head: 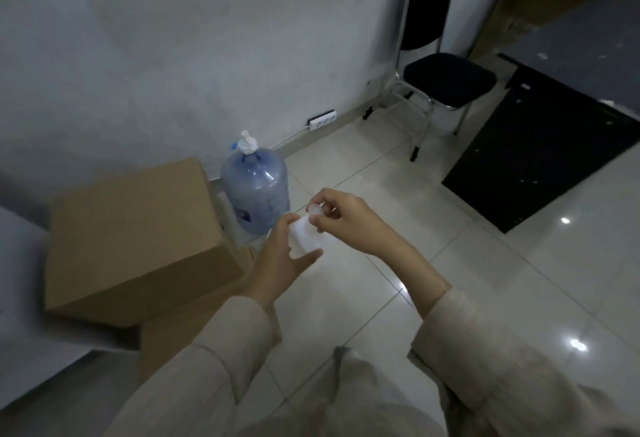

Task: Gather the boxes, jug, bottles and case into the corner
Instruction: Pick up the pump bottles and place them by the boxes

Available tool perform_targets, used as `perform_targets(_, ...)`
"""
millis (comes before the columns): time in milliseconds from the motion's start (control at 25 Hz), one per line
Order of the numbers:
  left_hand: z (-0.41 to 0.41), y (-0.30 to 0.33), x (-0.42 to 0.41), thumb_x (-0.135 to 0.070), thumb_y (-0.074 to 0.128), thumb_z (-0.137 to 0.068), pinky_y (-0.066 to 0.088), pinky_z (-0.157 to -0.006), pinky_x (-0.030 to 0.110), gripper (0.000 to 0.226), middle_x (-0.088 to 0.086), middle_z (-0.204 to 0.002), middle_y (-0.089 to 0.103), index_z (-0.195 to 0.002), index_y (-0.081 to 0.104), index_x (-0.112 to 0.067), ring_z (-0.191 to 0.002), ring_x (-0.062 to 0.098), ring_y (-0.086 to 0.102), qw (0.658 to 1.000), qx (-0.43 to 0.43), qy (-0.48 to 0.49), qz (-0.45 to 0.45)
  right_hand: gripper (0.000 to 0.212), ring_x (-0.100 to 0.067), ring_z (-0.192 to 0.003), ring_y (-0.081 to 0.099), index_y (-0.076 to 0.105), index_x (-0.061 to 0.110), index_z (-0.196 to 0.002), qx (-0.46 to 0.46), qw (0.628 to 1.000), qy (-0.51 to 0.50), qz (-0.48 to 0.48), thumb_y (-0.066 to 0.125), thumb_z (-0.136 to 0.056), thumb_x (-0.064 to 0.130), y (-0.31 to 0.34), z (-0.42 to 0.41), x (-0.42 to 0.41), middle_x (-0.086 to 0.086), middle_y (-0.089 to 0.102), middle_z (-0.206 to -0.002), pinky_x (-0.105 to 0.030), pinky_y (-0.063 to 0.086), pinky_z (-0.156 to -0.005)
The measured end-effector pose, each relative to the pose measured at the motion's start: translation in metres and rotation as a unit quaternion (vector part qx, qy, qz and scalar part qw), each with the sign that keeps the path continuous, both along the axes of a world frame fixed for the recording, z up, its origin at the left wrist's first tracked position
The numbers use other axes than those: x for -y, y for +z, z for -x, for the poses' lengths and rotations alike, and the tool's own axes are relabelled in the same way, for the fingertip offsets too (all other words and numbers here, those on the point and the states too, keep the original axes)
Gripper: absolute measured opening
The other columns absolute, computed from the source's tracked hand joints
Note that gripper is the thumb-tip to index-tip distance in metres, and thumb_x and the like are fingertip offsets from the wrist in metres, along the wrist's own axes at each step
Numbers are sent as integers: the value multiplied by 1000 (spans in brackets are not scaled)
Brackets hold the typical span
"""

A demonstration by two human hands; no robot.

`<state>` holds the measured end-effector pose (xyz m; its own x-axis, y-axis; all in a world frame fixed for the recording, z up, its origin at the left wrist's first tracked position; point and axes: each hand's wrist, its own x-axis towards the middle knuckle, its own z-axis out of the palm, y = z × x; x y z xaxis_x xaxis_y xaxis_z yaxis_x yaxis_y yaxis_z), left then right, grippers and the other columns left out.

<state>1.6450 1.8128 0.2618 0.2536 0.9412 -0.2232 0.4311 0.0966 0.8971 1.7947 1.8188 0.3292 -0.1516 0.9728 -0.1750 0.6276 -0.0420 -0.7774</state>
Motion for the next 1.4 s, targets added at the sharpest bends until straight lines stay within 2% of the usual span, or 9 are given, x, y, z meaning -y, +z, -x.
perform_targets(160,-4,-19,-44,-10,68,-80,46,-98,42,51,-1,-116,49,-124,44,-21,-115,26,51,994,45,93,45,16,-19,-93,59,57,18,-106,-16,999,37,12,54,-90,22,-40,-5,-61,-5,64,-102,-30,49,-83)
perform_targets(240,3,-34,-64,-12,66,-81,45,-98,42,45,-6,-113,52,-112,45,-36,-115,26,51,991,30,129,37,12,-22,-95,61,58,21,-101,-47,998,8,46,53,-91,23,-61,0,-89,-2,62,-99,-34,50,-83)
perform_targets(320,14,-58,-83,-15,63,-80,42,-100,41,43,-2,-119,54,-112,46,-38,-115,23,51,989,8,145,37,13,-22,-94,61,59,17,-101,-61,995,-17,73,52,-91,21,-85,8,-112,-2,58,-96,-29,50,-76)
perform_targets(440,24,-107,-116,-8,58,-86,45,-98,43,47,10,-128,52,-129,43,-23,-108,23,55,985,-21,150,82,20,-20,-95,56,57,12,-111,-41,996,-19,81,53,-92,18,-144,19,-144,0,53,-100,-19,45,-73)
perform_targets(600,31,-192,-153,-8,51,-90,38,-106,46,48,11,-137,47,-135,39,-18,-125,28,46,983,-54,137,112,24,-20,-99,53,56,11,-114,-16,996,-17,88,55,-90,12,-251,34,-171,-9,53,-118,-35,50,-89)
perform_targets(760,40,-281,-173,-6,46,-92,28,-108,32,54,11,-149,32,-142,28,-12,-136,27,32,976,-111,97,159,26,-22,-101,58,56,8,-117,-13,989,-60,132,53,-91,11,-348,47,-188,-12,64,-113,-23,42,-78)
perform_targets(1000,69,-406,-181,-12,47,-92,25,-113,37,60,9,-154,22,-146,20,-15,-140,25,25,959,-193,71,194,25,-24,-101,59,58,8,-114,5,982,-62,177,54,-89,6,-467,72,-207,-10,65,-110,-21,37,-77)
perform_targets(1240,77,-467,-189,-12,50,-90,8,-120,38,63,4,-158,9,-145,22,-14,-146,25,2,944,-311,62,97,26,-25,-107,56,57,5,-113,36,975,-52,213,54,-87,2,-556,83,-220,-11,62,-114,-22,36,-80)
perform_targets(1400,75,-488,-181,-17,50,-88,-3,-113,36,66,5,-159,5,-147,19,-14,-146,26,-1,924,-375,60,39,28,-29,-108,57,56,4,-114,46,969,-47,239,52,-87,-1,-588,86,-218,-14,62,-115,-31,43,-85)
